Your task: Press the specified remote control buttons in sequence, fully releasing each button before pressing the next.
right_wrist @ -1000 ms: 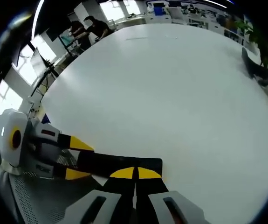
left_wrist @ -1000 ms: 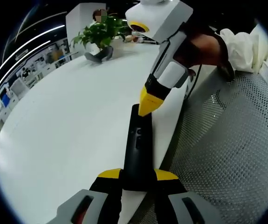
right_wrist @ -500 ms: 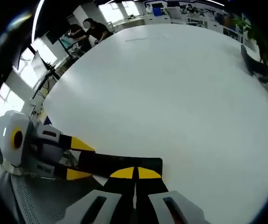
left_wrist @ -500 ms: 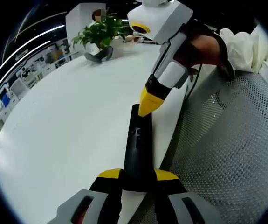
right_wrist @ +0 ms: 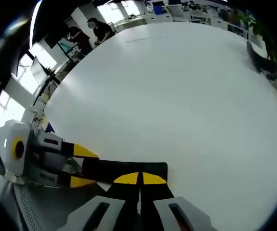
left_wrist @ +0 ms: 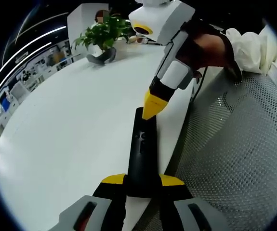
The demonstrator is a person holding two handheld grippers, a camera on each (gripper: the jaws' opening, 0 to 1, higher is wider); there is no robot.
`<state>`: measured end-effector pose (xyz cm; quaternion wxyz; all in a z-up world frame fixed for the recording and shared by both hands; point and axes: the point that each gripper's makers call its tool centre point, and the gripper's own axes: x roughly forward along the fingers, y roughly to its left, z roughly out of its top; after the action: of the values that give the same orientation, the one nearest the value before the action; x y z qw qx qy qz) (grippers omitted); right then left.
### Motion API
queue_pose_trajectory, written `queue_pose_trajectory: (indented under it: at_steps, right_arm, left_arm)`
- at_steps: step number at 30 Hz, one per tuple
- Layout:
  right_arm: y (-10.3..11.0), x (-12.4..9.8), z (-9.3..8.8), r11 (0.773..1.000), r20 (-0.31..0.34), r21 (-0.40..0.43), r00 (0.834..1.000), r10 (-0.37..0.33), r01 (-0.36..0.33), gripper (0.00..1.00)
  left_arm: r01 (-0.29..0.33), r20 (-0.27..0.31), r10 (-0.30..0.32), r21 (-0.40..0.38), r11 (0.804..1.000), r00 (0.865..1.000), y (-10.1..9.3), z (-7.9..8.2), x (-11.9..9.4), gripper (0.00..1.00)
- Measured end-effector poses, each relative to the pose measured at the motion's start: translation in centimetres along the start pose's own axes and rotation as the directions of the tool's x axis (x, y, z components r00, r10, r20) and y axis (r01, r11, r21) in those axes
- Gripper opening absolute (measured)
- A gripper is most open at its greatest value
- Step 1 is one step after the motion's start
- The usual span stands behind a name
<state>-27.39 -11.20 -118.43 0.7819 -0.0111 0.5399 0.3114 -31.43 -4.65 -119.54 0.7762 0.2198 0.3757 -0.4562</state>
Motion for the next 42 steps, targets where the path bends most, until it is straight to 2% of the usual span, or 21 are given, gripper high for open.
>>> queue_pose_trajectory:
  at_steps: [7, 14, 17, 25, 31, 37, 42]
  right_arm:
    - [-0.02, 0.15, 0.35, 0.997, 0.024, -0.075, 0.999, -0.029, 0.031, 0.0]
    - [0.52, 0.09, 0.82, 0.997, 0.047, -0.074, 0.999, 0.006, -0.002, 0.0]
    - [0.77, 0.37, 0.44, 0.997, 0.024, -0.07, 1.0, 0.016, -0.014, 0.0]
    - [0.77, 0.58, 0.27, 0.993, 0.021, -0.119, 1.0, -0.002, 0.005, 0.0]
    - [0.67, 0.52, 0.31, 0.997, 0.03, -0.07, 0.999, 0.016, -0.014, 0.0]
    - [0.85, 0.67, 0.27, 0.99, 0.033, -0.14, 0.999, -0.007, 0.012, 0.0]
    - [0.75, 0.69, 0.31, 0.987, 0.034, -0.159, 0.999, -0.012, 0.017, 0.0]
  left_arm:
    - [0.01, 0.004, -0.01, 0.008, 1.0, 1.0, -0.29, 0.09, 0.1, 0.24]
    - [0.01, 0.004, -0.01, 0.012, 1.0, 1.0, -0.36, 0.17, 0.14, 0.24]
    - [0.012, 0.009, -0.012, 0.012, 1.0, 1.0, -0.35, 0.18, 0.15, 0.24]
    - [0.013, 0.011, -0.013, 0.012, 1.0, 1.0, -0.35, 0.2, 0.17, 0.24]
    - [0.013, 0.012, -0.014, 0.012, 1.0, 1.0, -0.37, 0.21, 0.15, 0.24]
    - [0.014, 0.014, -0.014, 0.012, 1.0, 1.0, -0.38, 0.24, 0.13, 0.24]
    - [0.015, 0.014, -0.015, 0.012, 1.0, 1.0, -0.38, 0.25, 0.12, 0.24]
